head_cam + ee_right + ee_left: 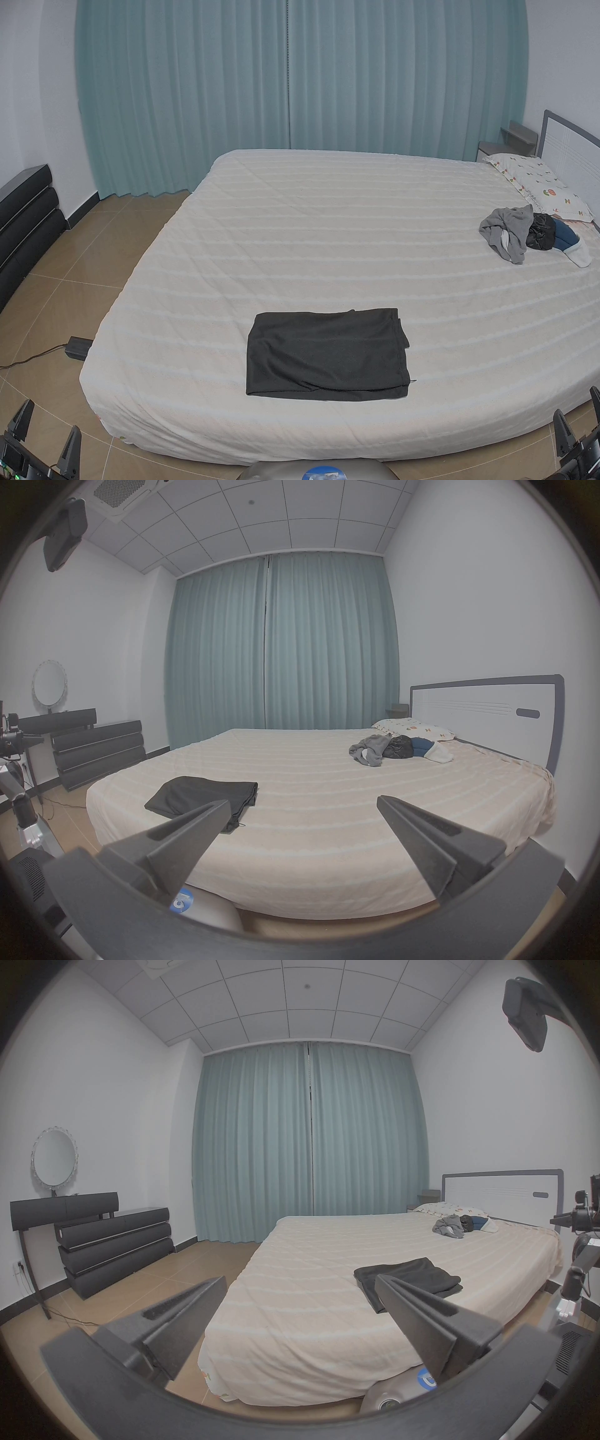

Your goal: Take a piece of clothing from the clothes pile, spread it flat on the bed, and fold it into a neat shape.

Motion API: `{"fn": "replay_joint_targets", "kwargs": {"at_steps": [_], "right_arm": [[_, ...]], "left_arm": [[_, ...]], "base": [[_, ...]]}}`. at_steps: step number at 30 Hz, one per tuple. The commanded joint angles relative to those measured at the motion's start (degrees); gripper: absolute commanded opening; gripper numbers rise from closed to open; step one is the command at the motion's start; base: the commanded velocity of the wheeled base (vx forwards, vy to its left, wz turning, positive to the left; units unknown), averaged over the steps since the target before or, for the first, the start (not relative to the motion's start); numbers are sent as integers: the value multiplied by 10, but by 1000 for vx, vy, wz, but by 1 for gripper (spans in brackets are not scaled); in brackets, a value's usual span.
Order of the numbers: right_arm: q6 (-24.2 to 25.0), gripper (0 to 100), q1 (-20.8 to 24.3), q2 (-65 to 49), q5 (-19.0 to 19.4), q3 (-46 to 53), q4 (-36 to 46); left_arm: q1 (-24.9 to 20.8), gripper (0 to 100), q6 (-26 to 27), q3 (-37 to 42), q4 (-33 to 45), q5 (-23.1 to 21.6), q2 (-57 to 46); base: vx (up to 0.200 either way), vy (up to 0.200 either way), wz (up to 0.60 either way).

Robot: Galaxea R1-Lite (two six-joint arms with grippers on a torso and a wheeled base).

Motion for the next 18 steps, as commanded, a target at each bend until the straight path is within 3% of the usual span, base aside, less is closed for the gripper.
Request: {"fn": "replay_joint_targets", "kwargs": {"at_steps": [1, 18], "right_arm": [[0, 100, 0, -7, 0, 3, -1], [5, 100, 1, -7, 4, 4, -4]], "left_arm": [[0, 100, 0, 7, 0, 0, -8], [0, 100, 4, 8, 1, 6, -8]], "base": [[0, 0, 0], [0, 0, 0]]}}
